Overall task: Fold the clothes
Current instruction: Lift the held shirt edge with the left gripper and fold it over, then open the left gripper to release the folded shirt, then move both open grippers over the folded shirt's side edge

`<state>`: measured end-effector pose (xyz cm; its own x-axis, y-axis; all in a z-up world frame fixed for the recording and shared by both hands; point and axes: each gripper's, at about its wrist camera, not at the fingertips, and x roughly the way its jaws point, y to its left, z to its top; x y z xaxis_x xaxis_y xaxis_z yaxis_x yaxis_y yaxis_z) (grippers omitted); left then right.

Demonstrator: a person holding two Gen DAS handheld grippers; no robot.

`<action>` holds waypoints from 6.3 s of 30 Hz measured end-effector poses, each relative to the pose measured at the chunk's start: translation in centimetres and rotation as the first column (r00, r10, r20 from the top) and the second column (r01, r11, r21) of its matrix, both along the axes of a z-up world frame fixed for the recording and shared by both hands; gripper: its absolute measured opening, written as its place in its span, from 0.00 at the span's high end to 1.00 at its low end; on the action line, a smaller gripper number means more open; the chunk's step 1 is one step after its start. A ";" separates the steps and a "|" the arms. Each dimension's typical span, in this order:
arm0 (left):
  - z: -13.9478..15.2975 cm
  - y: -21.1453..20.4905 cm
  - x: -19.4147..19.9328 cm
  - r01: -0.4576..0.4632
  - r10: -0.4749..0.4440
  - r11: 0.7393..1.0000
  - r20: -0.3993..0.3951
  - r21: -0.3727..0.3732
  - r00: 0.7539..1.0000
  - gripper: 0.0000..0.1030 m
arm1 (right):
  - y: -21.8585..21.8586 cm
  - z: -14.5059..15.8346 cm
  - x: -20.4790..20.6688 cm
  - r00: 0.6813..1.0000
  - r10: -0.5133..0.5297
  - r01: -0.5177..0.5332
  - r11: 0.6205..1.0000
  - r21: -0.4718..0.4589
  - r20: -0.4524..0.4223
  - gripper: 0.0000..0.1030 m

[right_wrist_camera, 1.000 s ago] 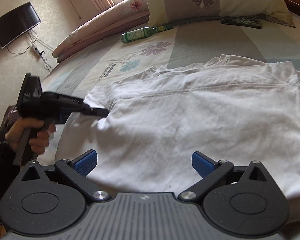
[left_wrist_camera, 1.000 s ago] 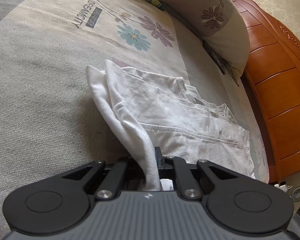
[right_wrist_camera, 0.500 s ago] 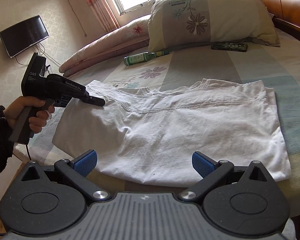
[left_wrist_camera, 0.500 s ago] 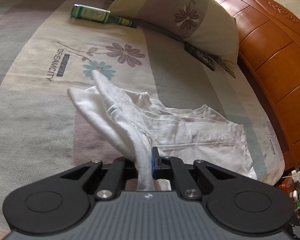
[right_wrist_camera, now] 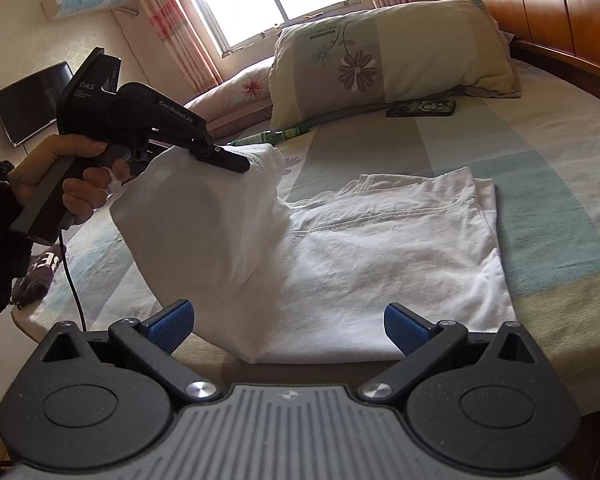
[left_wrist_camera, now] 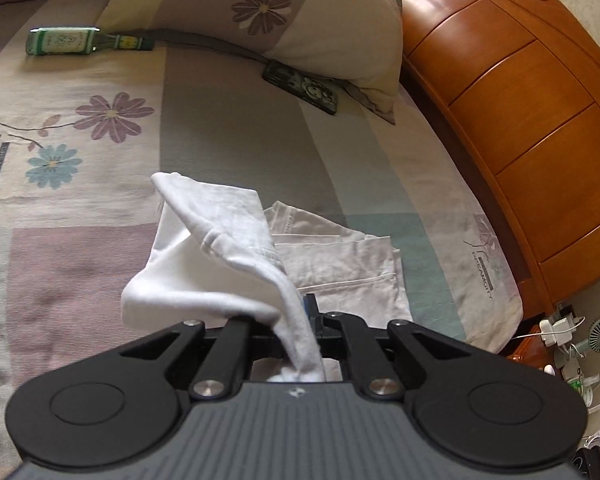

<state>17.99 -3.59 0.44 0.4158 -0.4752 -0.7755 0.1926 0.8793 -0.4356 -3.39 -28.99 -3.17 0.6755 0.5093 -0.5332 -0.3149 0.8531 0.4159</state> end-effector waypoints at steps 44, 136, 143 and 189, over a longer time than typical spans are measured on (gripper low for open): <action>-6.7 -16.9 4.7 0.151 -0.139 0.987 -0.157 0.061 0.978 0.77 | -5.7 -3.1 1.0 0.987 -0.139 0.141 0.990 0.020 -0.082 0.00; -4.8 -2.3 -12.6 0.321 -0.471 0.853 0.342 0.410 0.814 0.86 | -3.4 -2.2 11.5 0.974 0.225 -0.221 0.969 -0.108 0.031 0.00; -6.3 -2.4 -9.1 0.271 -0.397 0.885 0.311 0.379 0.863 0.86 | -1.4 -5.6 17.5 0.964 0.261 -0.265 0.961 -0.074 -0.058 0.03; -7.8 -6.8 2.3 0.237 -0.326 0.933 0.353 0.272 0.877 0.82 | -4.6 -5.1 16.0 0.994 0.060 -0.043 0.983 -0.179 0.091 0.08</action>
